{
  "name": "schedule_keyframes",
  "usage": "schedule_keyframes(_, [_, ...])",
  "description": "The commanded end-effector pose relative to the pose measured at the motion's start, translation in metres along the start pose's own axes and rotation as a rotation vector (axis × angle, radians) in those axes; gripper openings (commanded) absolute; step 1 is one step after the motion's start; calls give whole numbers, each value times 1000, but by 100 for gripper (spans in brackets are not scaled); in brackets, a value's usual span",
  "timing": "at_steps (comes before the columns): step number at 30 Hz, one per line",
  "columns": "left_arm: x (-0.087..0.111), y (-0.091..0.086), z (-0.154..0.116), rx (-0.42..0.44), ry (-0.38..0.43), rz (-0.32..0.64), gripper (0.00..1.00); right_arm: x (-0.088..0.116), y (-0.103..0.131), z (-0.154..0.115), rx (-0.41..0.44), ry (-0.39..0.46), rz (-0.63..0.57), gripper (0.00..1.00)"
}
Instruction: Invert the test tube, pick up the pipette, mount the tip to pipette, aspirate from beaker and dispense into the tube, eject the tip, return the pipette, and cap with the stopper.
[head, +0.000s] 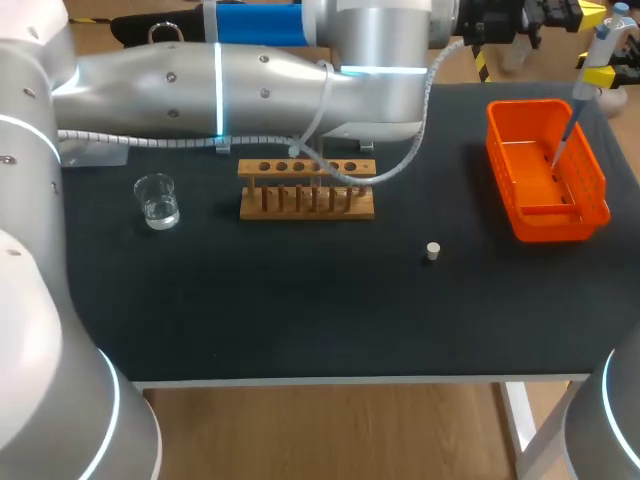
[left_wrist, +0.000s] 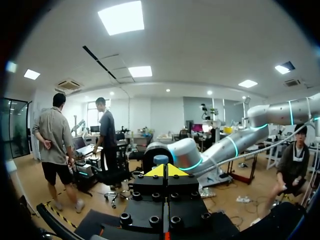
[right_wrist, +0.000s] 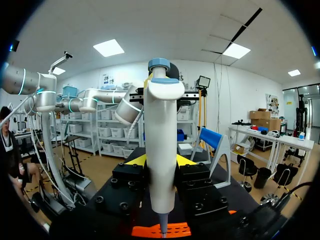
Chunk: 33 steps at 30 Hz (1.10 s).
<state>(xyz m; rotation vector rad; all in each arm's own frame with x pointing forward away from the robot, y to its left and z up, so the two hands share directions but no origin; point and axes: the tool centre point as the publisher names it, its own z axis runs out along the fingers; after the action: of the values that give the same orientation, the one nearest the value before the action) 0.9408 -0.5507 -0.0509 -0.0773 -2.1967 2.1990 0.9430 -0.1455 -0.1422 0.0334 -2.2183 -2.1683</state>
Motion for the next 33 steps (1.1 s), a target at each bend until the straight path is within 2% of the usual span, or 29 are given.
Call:
schedule_keyframes(1, [-4,1,5,-8,14,-5,0,1,1,0,3,-2,0,0])
schedule_keyframes(17, [-5,11,8,-18,20,-31,0,1,1,0,3,-2,0,0])
schedule_keyframes(33, [-4,13,10,-23,29,-31,0,1,1,0,3,-2,0,0])
